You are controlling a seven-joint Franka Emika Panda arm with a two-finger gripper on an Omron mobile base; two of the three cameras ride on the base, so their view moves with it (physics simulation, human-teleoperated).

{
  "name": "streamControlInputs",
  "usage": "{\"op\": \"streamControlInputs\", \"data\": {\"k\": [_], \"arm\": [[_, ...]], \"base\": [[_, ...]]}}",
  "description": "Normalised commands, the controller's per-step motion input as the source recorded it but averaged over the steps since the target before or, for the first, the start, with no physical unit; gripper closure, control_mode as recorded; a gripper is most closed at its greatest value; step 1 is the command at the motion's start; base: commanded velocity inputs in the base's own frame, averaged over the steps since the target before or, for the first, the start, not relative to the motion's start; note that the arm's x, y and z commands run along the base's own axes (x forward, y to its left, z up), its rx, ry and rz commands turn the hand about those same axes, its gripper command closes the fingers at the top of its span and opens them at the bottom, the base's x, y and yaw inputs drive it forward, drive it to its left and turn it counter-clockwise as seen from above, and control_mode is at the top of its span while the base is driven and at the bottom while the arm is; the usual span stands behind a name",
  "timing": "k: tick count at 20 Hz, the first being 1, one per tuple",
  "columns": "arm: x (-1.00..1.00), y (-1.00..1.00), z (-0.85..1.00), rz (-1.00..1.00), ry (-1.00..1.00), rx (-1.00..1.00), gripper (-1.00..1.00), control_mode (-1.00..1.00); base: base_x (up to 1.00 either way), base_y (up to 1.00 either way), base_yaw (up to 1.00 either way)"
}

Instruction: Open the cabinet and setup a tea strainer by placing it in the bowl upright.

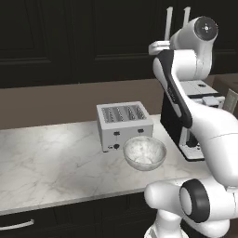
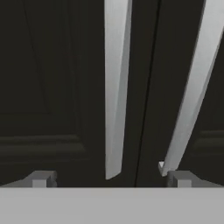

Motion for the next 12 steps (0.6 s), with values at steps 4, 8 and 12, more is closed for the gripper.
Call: {"op": "streamControlInputs", "data": {"k": [4,8,12], "arm": [[0.45,-0.02,0.00,0.00,0.05,0.00,-1.00,-1.00],[0.44,0.00,0.00,0.00,0.06,0.00,-1.00,-1.00],[0.48,0.00,0.00,0.00,0.04,0.00,-1.00,-1.00]], "base": [[0.00,0.00,0.00],[0.00,0.00,0.00],[0.00,0.00,0.00]]}}
